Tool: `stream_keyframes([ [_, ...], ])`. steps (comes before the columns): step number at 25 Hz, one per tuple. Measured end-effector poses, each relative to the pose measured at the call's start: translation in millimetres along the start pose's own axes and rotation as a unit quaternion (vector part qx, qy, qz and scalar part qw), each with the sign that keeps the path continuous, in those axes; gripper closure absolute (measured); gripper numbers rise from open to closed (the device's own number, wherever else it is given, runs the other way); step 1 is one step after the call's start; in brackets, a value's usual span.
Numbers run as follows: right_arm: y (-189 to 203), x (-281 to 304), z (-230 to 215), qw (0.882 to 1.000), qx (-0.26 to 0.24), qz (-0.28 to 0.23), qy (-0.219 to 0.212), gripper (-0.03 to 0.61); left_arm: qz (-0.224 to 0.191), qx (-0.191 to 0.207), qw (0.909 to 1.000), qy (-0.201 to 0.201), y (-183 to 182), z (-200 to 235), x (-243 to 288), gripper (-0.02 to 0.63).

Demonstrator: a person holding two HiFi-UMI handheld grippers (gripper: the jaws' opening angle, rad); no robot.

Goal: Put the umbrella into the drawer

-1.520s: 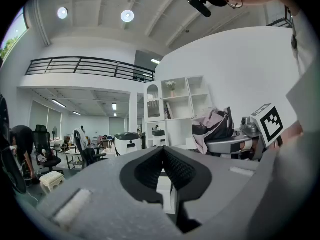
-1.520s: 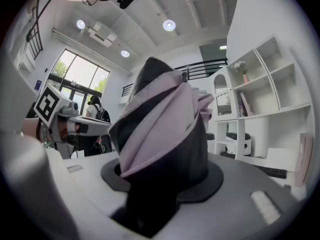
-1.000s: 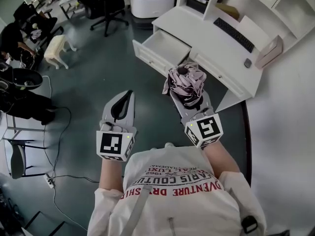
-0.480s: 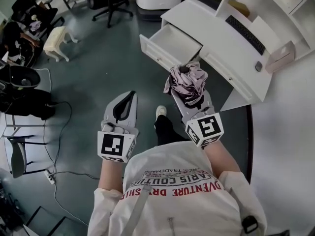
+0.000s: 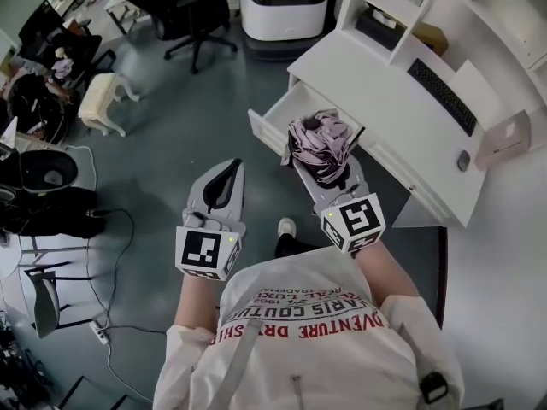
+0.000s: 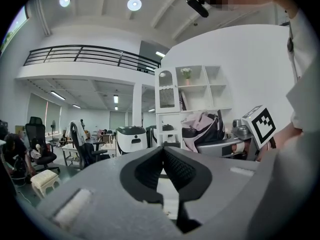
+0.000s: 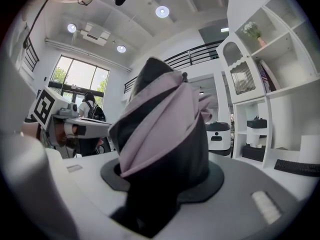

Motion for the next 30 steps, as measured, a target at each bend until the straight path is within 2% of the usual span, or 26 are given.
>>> stream_keyframes([
  [4,-5,29,-45,1.000,-0.004,-0.006,0.023,0.376,-0.011,-0.003,0.9997,0.020,-6,15,62,0.607],
  [8,-4,44,-78,0.998,0.003,0.012,0.054,0.374,-0.007,-0.004,0.9989,0.046,-9,25,113,0.607],
  [13,6,59,-105,0.993,0.022,0.036,0.106,0.373,0.002,0.002,0.9948,0.102,-6,35,166,0.607],
  [16,13,72,-117,0.989,0.032,0.051,0.138,0.373,0.004,0.000,0.9892,0.147,-3,43,201,0.607],
  [19,21,83,-129,0.979,0.050,0.070,0.187,0.373,0.011,0.014,0.9803,0.197,1,46,239,0.607],
  [23,38,96,-139,0.965,0.069,0.093,0.235,0.373,0.026,0.039,0.9619,0.269,8,44,279,0.607],
  [30,98,123,-158,0.957,0.114,0.133,0.232,0.371,0.035,0.024,0.9320,0.360,51,44,328,0.607],
])
Point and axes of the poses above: the fingertips, and each gripper's own axes: x forward along the fingers, z to its left, y out of its underside, the point moved 9 cm from there along -x, backward along the fingers, and after that the axes turned 10 degrees about -y, right-handed, at the moved point
